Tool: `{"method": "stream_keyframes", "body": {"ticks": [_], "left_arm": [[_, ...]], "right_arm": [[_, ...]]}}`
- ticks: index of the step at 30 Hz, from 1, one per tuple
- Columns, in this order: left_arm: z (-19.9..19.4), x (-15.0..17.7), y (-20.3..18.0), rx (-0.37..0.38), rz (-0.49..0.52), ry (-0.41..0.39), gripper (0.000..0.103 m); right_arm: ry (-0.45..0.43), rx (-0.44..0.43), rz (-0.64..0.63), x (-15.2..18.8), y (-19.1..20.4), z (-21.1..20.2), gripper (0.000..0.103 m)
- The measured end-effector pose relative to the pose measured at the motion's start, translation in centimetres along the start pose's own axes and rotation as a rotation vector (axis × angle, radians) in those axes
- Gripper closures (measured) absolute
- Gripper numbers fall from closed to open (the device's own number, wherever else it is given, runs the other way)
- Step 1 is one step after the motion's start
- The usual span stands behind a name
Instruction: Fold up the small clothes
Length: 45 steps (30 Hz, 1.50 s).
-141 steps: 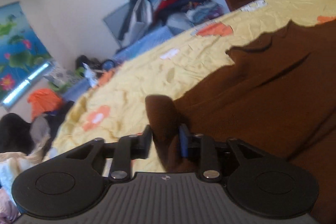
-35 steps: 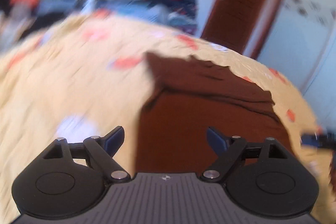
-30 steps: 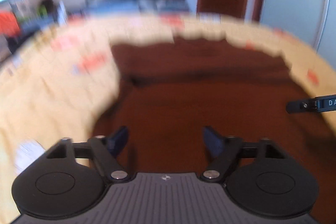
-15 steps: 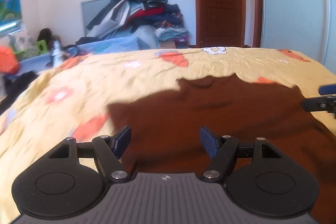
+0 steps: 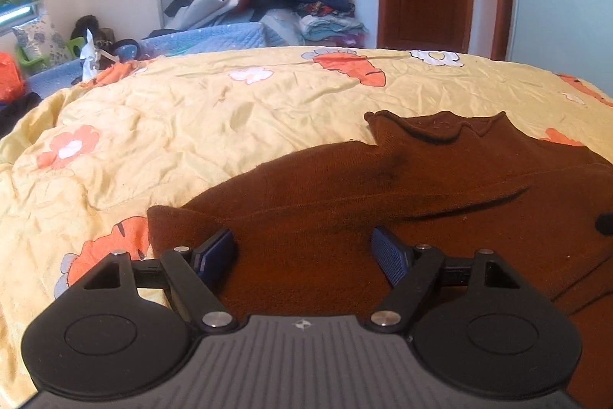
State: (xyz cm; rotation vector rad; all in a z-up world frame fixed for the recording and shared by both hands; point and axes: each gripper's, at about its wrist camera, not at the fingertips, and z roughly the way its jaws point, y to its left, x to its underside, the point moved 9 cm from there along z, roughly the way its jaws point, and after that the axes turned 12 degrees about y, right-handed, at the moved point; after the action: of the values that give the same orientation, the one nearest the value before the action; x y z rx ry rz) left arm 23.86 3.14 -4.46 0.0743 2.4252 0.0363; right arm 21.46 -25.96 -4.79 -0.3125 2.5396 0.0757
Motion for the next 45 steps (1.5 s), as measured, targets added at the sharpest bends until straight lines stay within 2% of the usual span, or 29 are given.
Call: {"method": "stream_keyframes", "body": {"ticks": [2, 3, 5, 9, 11, 14, 19, 21, 23, 24, 25, 27, 28, 29, 30, 31, 32, 34, 37, 38, 40, 41, 42, 43, 44, 45], "left_arm": [[0.1, -0.1, 0.1, 0.005, -0.006, 0.000, 0.023], [0.3, -0.3, 0.4, 0.009, -0.007, 0.000, 0.023], [0.4, -0.4, 0.5, 0.007, -0.007, 0.000, 0.023], [0.4, -0.4, 0.5, 0.011, -0.008, 0.000, 0.023], [0.4, -0.5, 0.6, 0.016, -0.011, -0.001, 0.023], [0.3, -0.5, 0.6, 0.016, -0.008, -0.001, 0.023], [-1.2, -0.9, 0.4, -0.004, 0.046, -0.018, 0.023], [-1.9, -1.7, 0.2, -0.002, 0.052, -0.032, 0.023], [-1.5, -2.7, -0.3, 0.015, 0.058, -0.013, 0.023], [-1.0, -3.2, -0.7, 0.022, 0.074, 0.001, 0.023], [-0.4, -3.5, -1.0, 0.020, 0.092, 0.016, 0.023], [1.9, -3.5, -0.8, -0.029, 0.116, 0.078, 0.021], [2.6, -3.5, -0.1, -0.022, 0.096, 0.069, 0.018], [3.0, -3.6, 0.6, -0.011, 0.069, 0.076, 0.014], [3.1, -3.8, 1.3, 0.005, 0.042, 0.095, 0.014], [3.0, -4.1, 1.9, -0.008, 0.030, 0.110, 0.014], [2.5, -4.5, 2.4, -0.024, 0.031, 0.100, 0.016], [1.5, -5.8, 3.0, -0.030, 0.037, 0.043, 0.016], [2.1, -7.8, 1.7, -0.015, 0.106, 0.030, 0.016], [3.1, -8.2, 1.0, -0.023, 0.150, 0.048, 0.016], [5.4, -8.2, -0.2, -0.004, 0.217, 0.134, 0.017], [6.3, -8.2, -0.3, 0.002, 0.226, 0.157, 0.022], [6.5, -8.4, -0.4, 0.020, 0.217, 0.141, 0.030], [6.5, -8.6, -0.6, 0.058, 0.219, 0.147, 0.064], [6.3, -8.8, -0.8, 0.083, 0.217, 0.147, 0.095], [6.0, -9.1, -0.8, 0.048, 0.222, 0.121, 0.097]], "right_arm": [[0.012, -0.004, 0.057, -1.8, -0.2, -0.8, 0.005], [-0.022, -0.023, 0.083, -2.7, -0.1, -1.4, 0.001], [-0.063, -0.048, 0.086, -4.5, 0.3, -1.2, 0.000], [0.048, 0.066, 0.025, -5.0, 0.3, 3.7, 0.000], [0.006, 0.015, 0.083, -4.4, -0.5, 4.0, 0.000], [-0.046, 0.007, 0.056, -3.3, -0.8, 3.4, 0.000], [0.071, -0.015, 0.100, -4.4, -1.1, 2.4, 0.003], [0.004, -0.075, 0.129, -5.6, -1.0, 0.6, 0.001], [-0.060, -0.092, 0.120, -6.9, -0.6, 0.0, 0.000], [-0.056, -0.080, 0.110, -7.5, -0.4, 0.4, 0.001], [-0.038, -0.069, 0.095, -7.9, 0.0, 1.2, 0.001], [0.008, -0.061, 0.041, -8.2, 1.3, 3.0, 0.008], [0.030, -0.059, 0.003, -8.1, 2.1, 3.9, 0.009], [0.054, -0.048, -0.044, -7.7, 2.7, 5.0, 0.003], [0.032, -0.004, -0.100, -7.4, 3.0, 5.6, 0.000], [0.010, -0.008, -0.118, -7.3, 3.0, 5.5, 0.000], [0.034, -0.035, -0.094, -7.4, 2.7, 5.6, 0.000], [0.050, -0.054, -0.052, -8.1, 1.5, 5.0, 0.007], [-0.001, -0.146, 0.043, -9.9, -0.2, 4.4, 0.010], [-0.004, -0.151, 0.052, -10.6, -0.4, 4.7, 0.011], [0.020, -0.141, 0.031, -11.7, -0.1, 6.1, 0.012], [0.047, -0.142, 0.015, -12.1, 0.2, 7.0, 0.013], [0.067, -0.138, 0.004, -12.3, 0.5, 7.9, 0.014], [0.047, -0.129, -0.022, -12.6, 1.0, 8.1, 0.018], [0.042, -0.142, -0.048, -12.7, 1.5, 8.1, 0.036], [0.028, -0.159, -0.074, -13.0, 2.0, 8.0, 0.091]]}}
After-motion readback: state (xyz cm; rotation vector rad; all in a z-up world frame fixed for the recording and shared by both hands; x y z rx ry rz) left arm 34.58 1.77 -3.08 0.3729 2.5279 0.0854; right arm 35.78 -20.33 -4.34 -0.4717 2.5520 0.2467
